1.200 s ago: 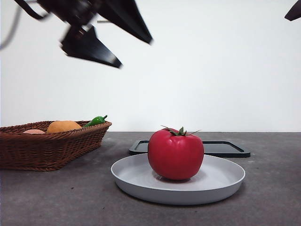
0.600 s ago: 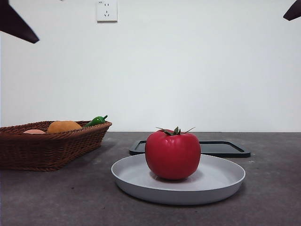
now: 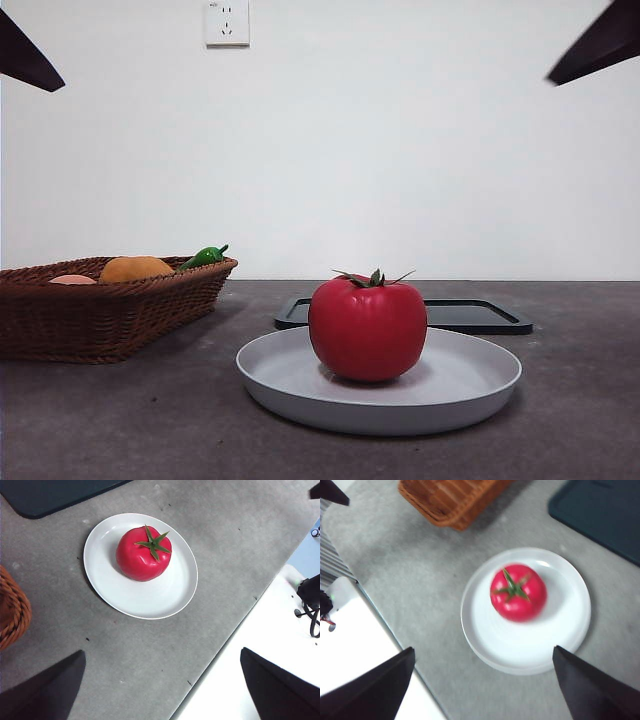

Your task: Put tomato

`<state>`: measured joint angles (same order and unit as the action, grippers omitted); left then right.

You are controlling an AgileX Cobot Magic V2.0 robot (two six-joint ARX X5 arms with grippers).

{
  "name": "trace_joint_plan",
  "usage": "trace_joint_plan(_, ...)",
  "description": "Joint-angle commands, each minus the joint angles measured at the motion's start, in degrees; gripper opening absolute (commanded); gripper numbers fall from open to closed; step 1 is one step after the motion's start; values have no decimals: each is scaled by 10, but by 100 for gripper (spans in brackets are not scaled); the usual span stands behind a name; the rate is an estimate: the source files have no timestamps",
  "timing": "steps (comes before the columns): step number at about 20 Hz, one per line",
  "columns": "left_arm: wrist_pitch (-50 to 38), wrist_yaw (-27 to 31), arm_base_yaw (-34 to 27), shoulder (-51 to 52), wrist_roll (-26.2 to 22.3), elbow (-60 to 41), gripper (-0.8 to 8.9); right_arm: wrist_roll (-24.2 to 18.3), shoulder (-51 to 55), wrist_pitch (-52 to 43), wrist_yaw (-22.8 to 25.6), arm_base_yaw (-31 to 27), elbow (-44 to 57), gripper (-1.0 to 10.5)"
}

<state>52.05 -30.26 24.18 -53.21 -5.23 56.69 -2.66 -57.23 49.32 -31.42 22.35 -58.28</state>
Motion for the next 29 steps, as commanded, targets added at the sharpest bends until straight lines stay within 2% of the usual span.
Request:
trace_joint_plan(1, -6, -3, 3, -3, -7, 9, 495, 8, -39, -36, 0, 23, -11, 443)
trace_joint_plan(3, -6, -3, 3, -3, -7, 9, 495, 8, -78, -70, 5, 42, -11, 443)
trace_joint_plan(7, -7, -3, 3, -3, -7, 9, 495, 7, -161, -138, 63, 74, -11, 497)
trace_joint_plan(12, -7, -3, 3, -3, -7, 9, 495, 7, -242, -201, 96, 94, -11, 497)
trace_joint_plan(16, -7, -3, 3, -3, -8, 9, 495, 8, -287, -227, 104, 108, -11, 507)
trace_joint_plan(19, -8, -3, 3, -3, -8, 9, 495, 9, -311, -242, 110, 122, -11, 577)
trace_joint_plan(23, -8, -3, 3, -3, -7, 9, 495, 9, -336, -253, 152, 133, -11, 577)
trace_joint_plan(29, -9, -3, 3, -3, -7, 9, 495, 10, -369, -271, 152, 136, -11, 577)
